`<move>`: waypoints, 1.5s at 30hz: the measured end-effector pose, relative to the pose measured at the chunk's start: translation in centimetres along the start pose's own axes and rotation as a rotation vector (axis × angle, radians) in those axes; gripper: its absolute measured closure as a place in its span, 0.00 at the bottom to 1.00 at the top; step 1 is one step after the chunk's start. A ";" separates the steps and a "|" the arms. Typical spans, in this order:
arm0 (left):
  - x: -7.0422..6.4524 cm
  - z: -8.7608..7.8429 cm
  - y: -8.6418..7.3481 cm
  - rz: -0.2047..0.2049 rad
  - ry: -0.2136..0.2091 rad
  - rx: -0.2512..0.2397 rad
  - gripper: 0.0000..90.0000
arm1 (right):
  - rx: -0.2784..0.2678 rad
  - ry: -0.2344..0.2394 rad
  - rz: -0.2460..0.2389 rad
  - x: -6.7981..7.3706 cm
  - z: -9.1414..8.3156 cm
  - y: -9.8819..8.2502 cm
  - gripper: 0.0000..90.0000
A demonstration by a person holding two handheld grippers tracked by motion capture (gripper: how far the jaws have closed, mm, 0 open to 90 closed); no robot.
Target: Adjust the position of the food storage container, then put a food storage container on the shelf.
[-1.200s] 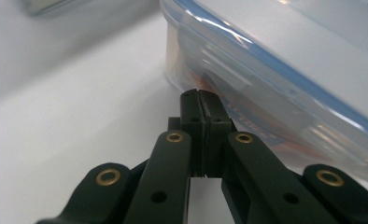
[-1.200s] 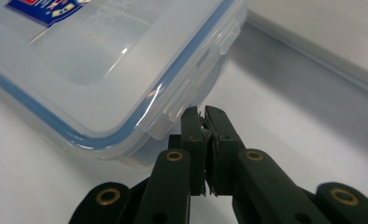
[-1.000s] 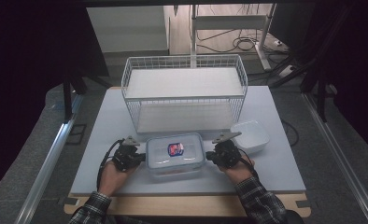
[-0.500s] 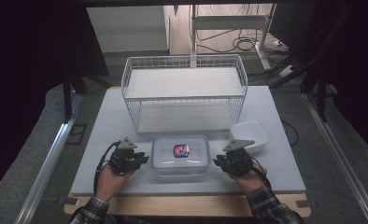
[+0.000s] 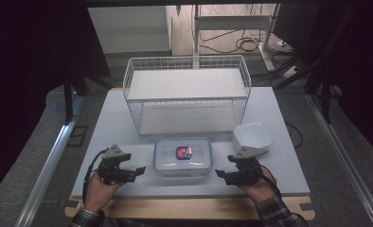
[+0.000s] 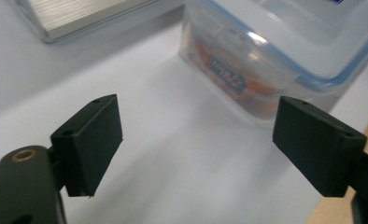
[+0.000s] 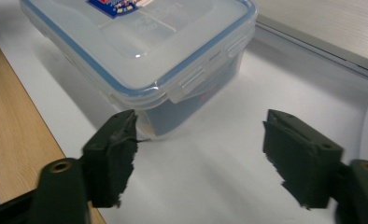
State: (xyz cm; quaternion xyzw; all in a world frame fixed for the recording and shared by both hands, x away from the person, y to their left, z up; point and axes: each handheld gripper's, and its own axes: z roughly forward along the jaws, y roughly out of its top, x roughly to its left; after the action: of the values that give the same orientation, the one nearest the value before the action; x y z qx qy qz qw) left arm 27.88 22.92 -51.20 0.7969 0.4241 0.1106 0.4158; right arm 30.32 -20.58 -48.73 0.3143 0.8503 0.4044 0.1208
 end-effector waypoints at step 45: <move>0.3 5.9 3.7 -0.122 -0.398 0.089 0.10 | 0.142 0.302 0.346 -2.2 6.5 3.9 0.12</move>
State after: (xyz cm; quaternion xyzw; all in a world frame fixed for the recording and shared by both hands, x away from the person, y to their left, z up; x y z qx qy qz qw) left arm 33.39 18.72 -52.19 0.7935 0.3853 -0.0932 0.4618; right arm 36.74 -16.17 -50.06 0.3990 0.8187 0.4005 -0.1011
